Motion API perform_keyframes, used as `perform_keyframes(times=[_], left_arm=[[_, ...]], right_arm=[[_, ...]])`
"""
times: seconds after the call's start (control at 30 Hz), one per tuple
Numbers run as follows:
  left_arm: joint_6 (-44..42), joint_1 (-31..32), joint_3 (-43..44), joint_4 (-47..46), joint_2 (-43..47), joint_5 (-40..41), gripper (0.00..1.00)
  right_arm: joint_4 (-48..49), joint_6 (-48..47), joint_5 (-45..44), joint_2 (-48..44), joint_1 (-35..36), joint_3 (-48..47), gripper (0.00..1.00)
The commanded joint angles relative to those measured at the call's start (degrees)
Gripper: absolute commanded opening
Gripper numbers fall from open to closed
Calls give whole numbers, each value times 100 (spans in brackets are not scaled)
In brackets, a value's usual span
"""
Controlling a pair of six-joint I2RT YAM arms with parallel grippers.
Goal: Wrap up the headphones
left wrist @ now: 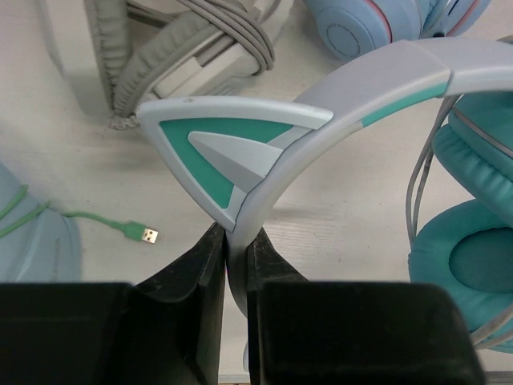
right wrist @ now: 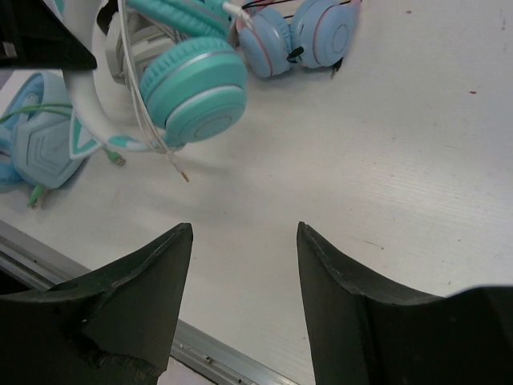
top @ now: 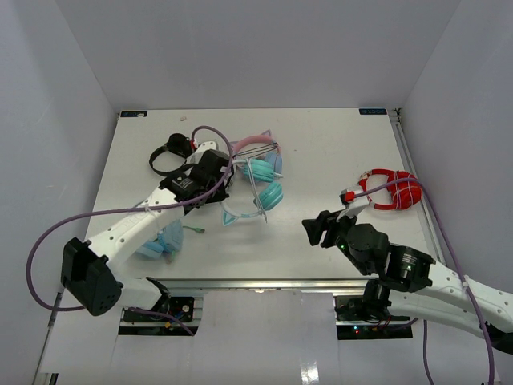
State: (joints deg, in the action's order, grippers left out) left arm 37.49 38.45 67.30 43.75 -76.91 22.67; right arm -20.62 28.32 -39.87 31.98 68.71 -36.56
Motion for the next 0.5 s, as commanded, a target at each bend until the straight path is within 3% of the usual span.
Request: perform_keyframes(times=[0.0,0.47], left_arm=[[133,306,326,-604,-373,-192,0],[187,897,1287,-1007,-2182,-309,0]], right_arm=[[-414,312,-647,-162,20,16,63],[-496,461,-1270,-1035,11,279,66]])
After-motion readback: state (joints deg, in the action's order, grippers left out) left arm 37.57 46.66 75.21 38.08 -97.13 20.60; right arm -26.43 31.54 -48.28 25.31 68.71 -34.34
